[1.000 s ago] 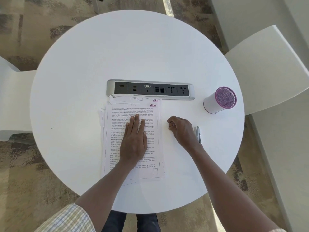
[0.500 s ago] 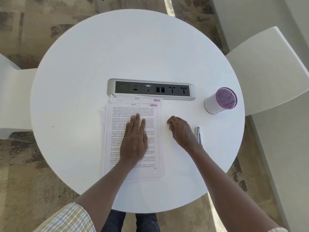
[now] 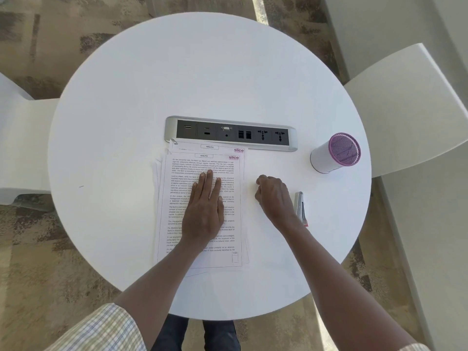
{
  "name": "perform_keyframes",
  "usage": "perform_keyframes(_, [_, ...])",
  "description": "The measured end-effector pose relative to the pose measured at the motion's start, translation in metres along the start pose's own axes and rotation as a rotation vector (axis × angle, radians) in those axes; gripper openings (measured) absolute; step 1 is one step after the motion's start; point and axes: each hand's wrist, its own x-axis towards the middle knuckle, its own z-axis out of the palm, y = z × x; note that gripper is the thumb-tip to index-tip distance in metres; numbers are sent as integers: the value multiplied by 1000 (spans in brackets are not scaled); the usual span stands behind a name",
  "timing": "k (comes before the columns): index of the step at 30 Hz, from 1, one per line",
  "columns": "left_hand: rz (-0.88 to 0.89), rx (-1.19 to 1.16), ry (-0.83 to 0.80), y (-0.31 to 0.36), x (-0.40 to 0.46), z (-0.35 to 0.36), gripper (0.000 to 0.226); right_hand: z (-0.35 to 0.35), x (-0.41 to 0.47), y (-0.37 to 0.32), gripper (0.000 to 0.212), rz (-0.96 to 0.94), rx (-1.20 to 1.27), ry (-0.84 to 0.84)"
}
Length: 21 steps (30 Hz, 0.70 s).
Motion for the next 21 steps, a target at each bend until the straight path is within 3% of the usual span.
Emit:
perform_keyframes(6, [-3,2,-1,1,-1,-2,52,-4,3,2,21,-112,-37,-57])
perform_keyframes(13, [-2,2,-8,1,0,-3,52,-2,7,12,18,-92,166,-14])
perform_keyframes(18, [1,-10,-5,1,0,-4,51,1,6,21,16,79,503,41])
perform_keyframes(21, [-1,-16,-2,2,0,-5,51,4,3,23,19,139,582,75])
